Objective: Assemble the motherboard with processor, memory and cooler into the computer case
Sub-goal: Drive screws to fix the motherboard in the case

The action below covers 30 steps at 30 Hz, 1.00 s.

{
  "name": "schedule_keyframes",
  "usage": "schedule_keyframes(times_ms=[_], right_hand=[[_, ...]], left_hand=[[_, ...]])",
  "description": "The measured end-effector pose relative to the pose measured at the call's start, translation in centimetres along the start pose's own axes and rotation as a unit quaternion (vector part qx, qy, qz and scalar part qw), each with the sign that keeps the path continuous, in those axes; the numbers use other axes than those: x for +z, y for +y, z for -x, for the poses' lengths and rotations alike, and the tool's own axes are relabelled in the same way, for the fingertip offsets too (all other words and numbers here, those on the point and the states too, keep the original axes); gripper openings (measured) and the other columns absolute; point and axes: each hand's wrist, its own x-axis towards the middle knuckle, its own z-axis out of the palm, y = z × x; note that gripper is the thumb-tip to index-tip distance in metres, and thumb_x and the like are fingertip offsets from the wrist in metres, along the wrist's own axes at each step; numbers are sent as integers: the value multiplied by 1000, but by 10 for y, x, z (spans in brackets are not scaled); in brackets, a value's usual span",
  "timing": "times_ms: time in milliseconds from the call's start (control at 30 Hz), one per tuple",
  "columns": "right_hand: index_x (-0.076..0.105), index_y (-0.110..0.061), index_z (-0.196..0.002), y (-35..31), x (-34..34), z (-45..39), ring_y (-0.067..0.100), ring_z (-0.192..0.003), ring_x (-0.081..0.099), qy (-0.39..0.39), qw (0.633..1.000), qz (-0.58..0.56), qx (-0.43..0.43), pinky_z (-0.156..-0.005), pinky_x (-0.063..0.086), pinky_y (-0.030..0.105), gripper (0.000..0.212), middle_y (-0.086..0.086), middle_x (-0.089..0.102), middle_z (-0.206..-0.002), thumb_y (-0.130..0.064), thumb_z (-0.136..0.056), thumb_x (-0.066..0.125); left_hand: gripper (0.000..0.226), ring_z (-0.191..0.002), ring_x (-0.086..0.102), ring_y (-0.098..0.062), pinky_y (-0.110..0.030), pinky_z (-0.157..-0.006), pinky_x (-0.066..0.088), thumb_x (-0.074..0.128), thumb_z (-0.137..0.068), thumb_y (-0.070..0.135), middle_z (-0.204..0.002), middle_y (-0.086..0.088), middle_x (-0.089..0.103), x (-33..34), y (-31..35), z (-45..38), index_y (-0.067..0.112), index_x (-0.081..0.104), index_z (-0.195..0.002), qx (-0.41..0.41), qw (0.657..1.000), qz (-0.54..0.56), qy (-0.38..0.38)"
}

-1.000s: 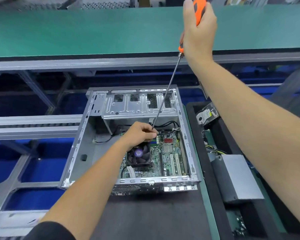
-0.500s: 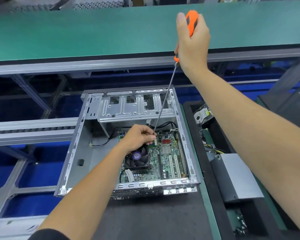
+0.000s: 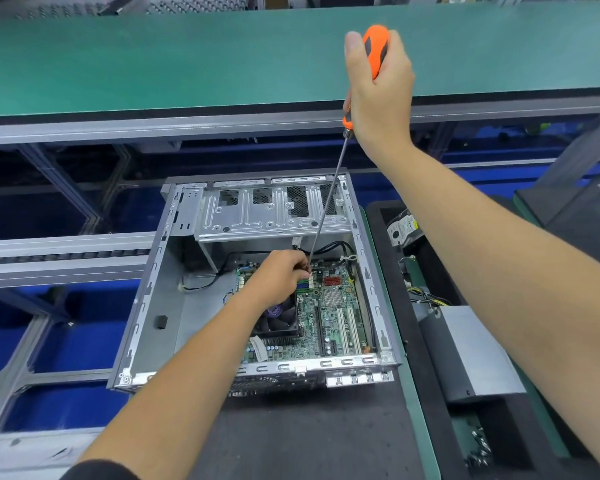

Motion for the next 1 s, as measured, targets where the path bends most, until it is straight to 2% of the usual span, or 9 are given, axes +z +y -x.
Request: schedule_keyframes(times_ms=[167, 267, 333, 400, 467, 567, 733, 867, 1000], right_hand=[[35, -16, -73, -5, 1, 3, 44, -57, 44, -21, 1000, -16, 2, -47, 40, 38, 32, -1, 32, -62, -24, -99, 52], [34, -16, -74, -6, -4, 0, 25, -45, 48, -82, 996, -29, 9, -44, 43, 32, 32, -2, 35, -59, -25, -99, 52], [35, -13, -77, -10, -10, -4, 16, -43, 52, -166, 986, -29, 6, -43, 43, 27, 31, 13, 42, -59, -27, -99, 52], [39, -11, -84, -16, -16, -8, 11, -41, 53, -252, 968, -9, -8, -42, 41, 23, 26, 34, 49, -68, -28, -99, 51], [43, -11, -85, -23, -23, -11, 12, -39, 52, -309, 951, 11, -21, -40, 40, 22, 26, 40, 54, -77, -31, -98, 52], [43, -14, -75, -29, -32, -14, 17, -40, 56, -352, 935, 36, -33, -40, 42, 22, 30, 35, 60, -76, -32, -96, 55], [52, 3, -86, -28, -43, -11, 20, -47, 63, -400, 910, 105, -26, -44, 46, 24, 37, 24, 67, -74, -32, -91, 62], [56, 4, -94, -23, -48, -4, 19, -51, 65, -425, 892, 152, -12, -47, 49, 24, 38, 17, 69, -75, -32, -88, 65], [57, 1, -93, -20, -49, 2, 19, -52, 66, -432, 886, 168, -17, -45, 47, 20, 35, 12, 66, -72, -32, -87, 67]], left_hand=[[11, -72, 57, -21, -34, -67, 47, 59, -92, 11, -83, 0, 63, 1, 1, 0, 6, 60, -82, 12, 1000, -20, -11], [11, -79, 58, -19, -37, -74, 50, 57, -92, 7, -90, -3, 63, 1, 1, -1, 10, 58, -82, 14, 999, -44, -19], [10, -81, 58, -18, -36, -76, 51, 58, -91, 7, -90, -2, 63, 3, 2, -3, 12, 60, -83, 18, 998, -58, -28], [7, -82, 59, -17, -34, -76, 51, 62, -90, 12, -87, 2, 63, 4, 6, -6, 14, 62, -83, 29, 996, -70, -44], [5, -81, 61, -15, -32, -74, 51, 65, -89, 19, -87, 3, 65, 6, 11, -10, 17, 64, -84, 41, 994, -83, -67], [15, -74, 62, -16, -37, -70, 54, 68, -87, 28, -85, -1, 68, 13, 22, -19, 13, 67, -88, 56, 989, -105, -91], [23, -74, 63, -24, -37, -68, 55, 72, -82, 29, -85, -8, 68, 31, 37, -35, 8, 69, -91, 28, 987, -130, -93], [27, -70, 61, -27, -32, -59, 49, 75, -76, 31, -75, -8, 63, 47, 41, -41, 7, 64, -74, -7, 983, -169, -76], [30, -77, 60, -29, -32, -63, 45, 73, -74, 30, -75, -7, 55, 60, 44, -44, 9, 53, -68, -22, 982, -175, -60]])
